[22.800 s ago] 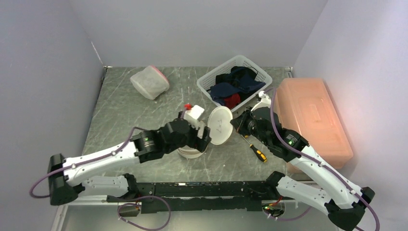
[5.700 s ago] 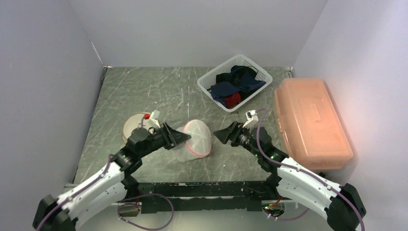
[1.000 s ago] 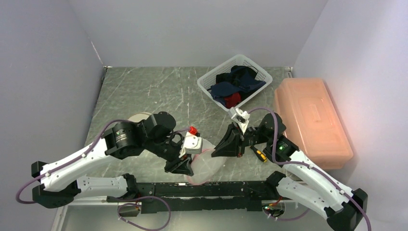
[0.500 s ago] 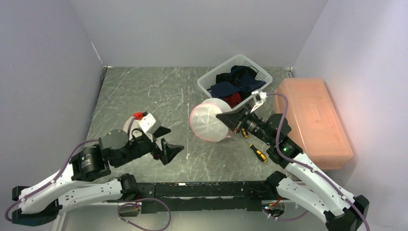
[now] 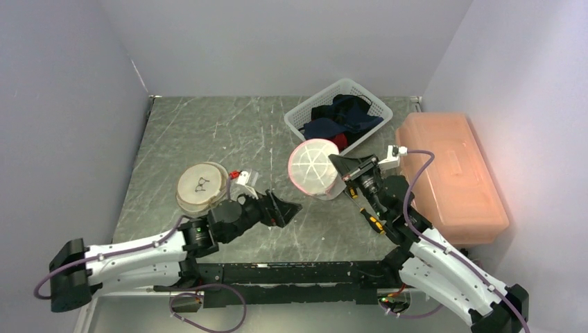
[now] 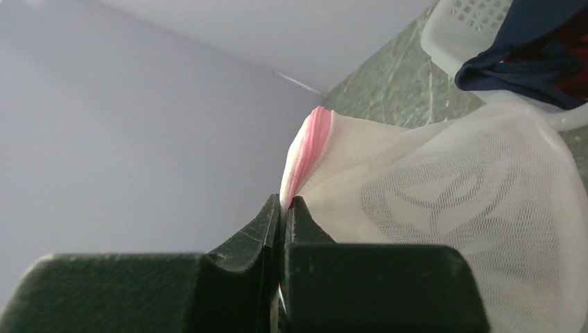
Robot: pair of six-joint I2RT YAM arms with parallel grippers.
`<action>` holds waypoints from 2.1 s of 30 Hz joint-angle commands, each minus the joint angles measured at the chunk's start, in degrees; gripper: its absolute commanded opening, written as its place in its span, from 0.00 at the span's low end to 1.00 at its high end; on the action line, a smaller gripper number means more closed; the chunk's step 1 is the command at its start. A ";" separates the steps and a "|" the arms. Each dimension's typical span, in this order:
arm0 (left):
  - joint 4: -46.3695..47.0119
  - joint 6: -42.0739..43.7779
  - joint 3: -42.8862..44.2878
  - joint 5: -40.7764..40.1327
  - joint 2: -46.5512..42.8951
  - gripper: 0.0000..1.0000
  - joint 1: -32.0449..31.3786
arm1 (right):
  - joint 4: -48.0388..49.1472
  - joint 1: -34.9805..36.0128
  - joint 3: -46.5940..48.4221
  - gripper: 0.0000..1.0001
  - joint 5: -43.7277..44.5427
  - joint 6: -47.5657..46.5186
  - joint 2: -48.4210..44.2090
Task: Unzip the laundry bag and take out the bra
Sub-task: Pick up the laundry bag at the center of the board.
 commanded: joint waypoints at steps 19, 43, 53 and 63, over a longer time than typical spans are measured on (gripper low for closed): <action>52.72 -30.39 1.07 17.82 34.57 0.72 9.13 | -3.97 0.49 -4.92 0.00 9.39 11.28 -10.13; 55.84 -33.07 1.42 15.15 40.00 0.41 5.41 | -3.56 0.53 -6.71 0.00 10.66 12.17 -11.62; 51.98 -30.34 -0.25 12.95 36.16 0.03 5.56 | -3.85 0.52 -7.71 0.00 6.49 8.97 -12.15; 23.00 -25.48 -1.26 8.48 20.26 0.03 5.96 | -28.62 0.39 0.81 0.81 5.68 -14.12 -17.00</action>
